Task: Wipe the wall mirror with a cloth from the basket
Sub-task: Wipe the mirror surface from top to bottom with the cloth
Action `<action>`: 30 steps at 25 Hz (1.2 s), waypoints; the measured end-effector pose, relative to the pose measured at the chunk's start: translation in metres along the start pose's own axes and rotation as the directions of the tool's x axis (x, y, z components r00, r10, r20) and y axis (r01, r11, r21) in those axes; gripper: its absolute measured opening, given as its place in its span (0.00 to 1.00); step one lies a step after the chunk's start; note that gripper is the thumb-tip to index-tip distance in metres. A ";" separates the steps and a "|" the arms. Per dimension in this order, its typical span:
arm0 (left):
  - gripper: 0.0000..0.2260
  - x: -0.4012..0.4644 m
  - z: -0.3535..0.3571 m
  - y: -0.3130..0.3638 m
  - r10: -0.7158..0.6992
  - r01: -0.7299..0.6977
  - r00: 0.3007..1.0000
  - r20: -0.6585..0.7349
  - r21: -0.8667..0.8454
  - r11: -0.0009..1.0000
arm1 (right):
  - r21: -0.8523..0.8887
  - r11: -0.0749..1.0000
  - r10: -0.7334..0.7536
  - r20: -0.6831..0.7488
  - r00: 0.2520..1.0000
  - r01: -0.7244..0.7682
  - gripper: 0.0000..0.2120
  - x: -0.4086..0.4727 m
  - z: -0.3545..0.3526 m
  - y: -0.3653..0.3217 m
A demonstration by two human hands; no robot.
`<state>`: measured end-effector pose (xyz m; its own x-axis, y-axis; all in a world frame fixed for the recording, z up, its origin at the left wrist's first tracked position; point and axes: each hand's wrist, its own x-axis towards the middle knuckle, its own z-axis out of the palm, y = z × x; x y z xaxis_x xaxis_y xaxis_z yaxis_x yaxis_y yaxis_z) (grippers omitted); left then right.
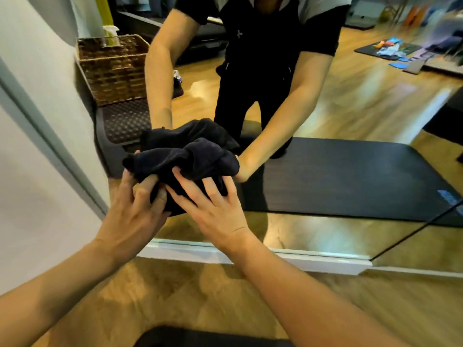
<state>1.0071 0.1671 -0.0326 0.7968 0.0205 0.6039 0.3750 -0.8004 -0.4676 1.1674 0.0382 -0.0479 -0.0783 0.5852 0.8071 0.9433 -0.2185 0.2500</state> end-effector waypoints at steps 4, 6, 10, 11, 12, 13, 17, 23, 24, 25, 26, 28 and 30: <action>0.15 0.049 -0.015 0.062 0.119 -0.115 0.983 -0.140 0.038 0.993 | -0.024 1.000 0.014 -0.026 1.000 -0.015 0.18 -0.037 -0.035 0.069; 0.14 0.072 -0.016 0.094 0.222 -0.211 0.966 -0.134 0.094 0.973 | -0.070 0.997 0.023 -0.027 0.999 -0.025 0.18 -0.059 -0.054 0.107; 0.18 0.127 -0.011 0.164 0.287 -0.283 0.942 -0.171 0.048 0.958 | -0.212 0.977 0.031 -0.017 0.999 -0.034 0.21 -0.110 -0.097 0.184; 0.20 0.142 -0.008 0.186 0.284 -0.288 0.942 -0.181 0.003 0.958 | -0.236 0.971 0.038 -0.021 0.999 -0.042 0.22 -0.123 -0.109 0.205; 0.21 0.156 -0.005 0.208 0.287 -0.300 0.938 -0.193 -0.043 0.953 | -0.256 0.965 0.043 -0.024 0.999 -0.048 0.21 -0.134 -0.120 0.225; 0.20 0.169 -0.002 0.230 0.295 -0.316 0.934 -0.203 -0.082 0.945 | -0.276 0.960 0.048 -0.020 0.999 -0.051 0.21 -0.146 -0.132 0.244; 0.15 0.209 -0.010 0.301 0.217 -0.277 0.934 -0.284 -0.190 0.942 | -0.307 0.947 0.105 0.008 0.994 -0.098 0.21 -0.187 -0.159 0.294; 0.14 0.216 -0.002 0.338 0.227 -0.315 0.917 -0.329 -0.245 0.917 | -0.270 0.928 0.251 -0.052 0.967 -0.256 0.19 -0.218 -0.145 0.296; 0.16 0.214 0.002 0.344 0.267 -0.351 0.911 -0.314 -0.250 0.902 | -0.268 0.924 0.265 -0.062 0.962 -0.272 0.20 -0.225 -0.141 0.294; 0.17 0.211 0.006 0.349 0.306 -0.384 0.905 -0.294 -0.257 0.887 | -0.268 0.922 0.268 -0.075 0.961 -0.278 0.20 -0.232 -0.139 0.293; 0.17 0.208 0.010 0.355 0.328 -0.400 0.903 -0.279 -0.262 0.878 | -0.273 0.922 0.263 -0.085 0.961 -0.276 0.21 -0.239 -0.136 0.293; 0.15 0.199 0.018 0.363 0.306 -0.376 0.910 -0.279 -0.252 0.891 | -0.286 0.919 0.257 -0.085 0.963 -0.270 0.23 -0.254 -0.129 0.293; 0.15 0.187 0.024 0.370 0.297 -0.370 0.909 -0.293 -0.235 0.899 | -0.299 0.915 0.263 -0.065 0.963 -0.270 0.23 -0.271 -0.122 0.289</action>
<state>1.3064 -0.1106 -0.1084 0.6968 -0.3948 0.5988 -0.0688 -0.8678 -0.4921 1.4217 -0.2787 -0.1288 0.1519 0.4551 0.8774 0.7879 -0.5917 0.1705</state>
